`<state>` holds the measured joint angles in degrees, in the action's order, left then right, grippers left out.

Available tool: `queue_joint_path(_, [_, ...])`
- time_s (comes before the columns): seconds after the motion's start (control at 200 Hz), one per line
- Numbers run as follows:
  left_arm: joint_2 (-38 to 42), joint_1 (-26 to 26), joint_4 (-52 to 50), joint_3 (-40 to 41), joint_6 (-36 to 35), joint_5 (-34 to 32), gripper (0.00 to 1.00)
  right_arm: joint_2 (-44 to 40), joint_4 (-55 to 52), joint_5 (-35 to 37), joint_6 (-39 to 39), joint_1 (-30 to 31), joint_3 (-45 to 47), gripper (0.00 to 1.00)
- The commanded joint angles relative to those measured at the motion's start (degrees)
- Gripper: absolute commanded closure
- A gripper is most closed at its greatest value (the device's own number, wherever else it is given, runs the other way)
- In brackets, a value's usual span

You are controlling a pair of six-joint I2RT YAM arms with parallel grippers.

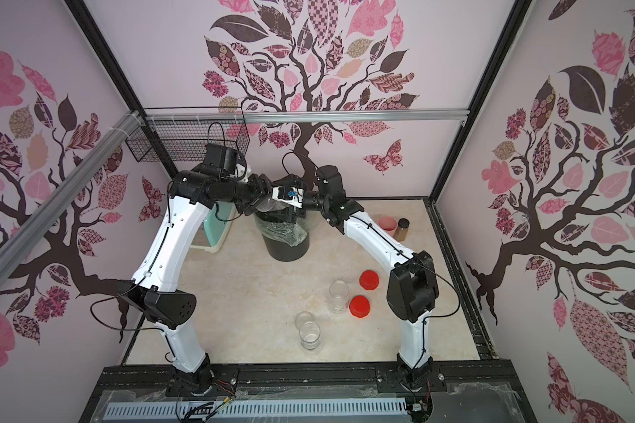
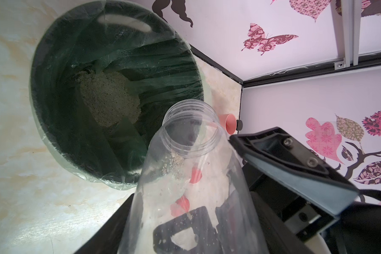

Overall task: Empty expired oatmeal from jars
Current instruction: Pour the expired oatmeal into the trash bin.

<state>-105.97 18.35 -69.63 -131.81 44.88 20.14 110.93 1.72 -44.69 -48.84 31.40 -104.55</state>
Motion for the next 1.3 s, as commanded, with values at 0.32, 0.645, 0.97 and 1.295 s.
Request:
queue_joint_path(0.32, [3.09, -0.33, 1.72, 1.51, -1.68, 0.86, 1.0, 4.07, -7.6, -1.59, -0.91, 0.68, -7.58, 0.14])
queue_joint_path(0.645, [4.04, -0.48, 4.3, 3.2, -3.3, 1.61, 1.0, 4.36, -7.43, -0.74, -0.46, 0.88, -8.05, 0.33])
queue_joint_path(0.97, [5.75, -0.68, 10.2, 7.82, -5.49, 4.34, 0.76, 5.68, -9.05, -0.56, 0.26, 0.93, -10.38, 0.61])
queue_joint_path(1.295, [6.81, -0.77, 15.22, 10.44, -6.38, 7.14, 0.39, 5.62, -10.23, -0.99, -0.11, 0.91, -10.5, 0.71])
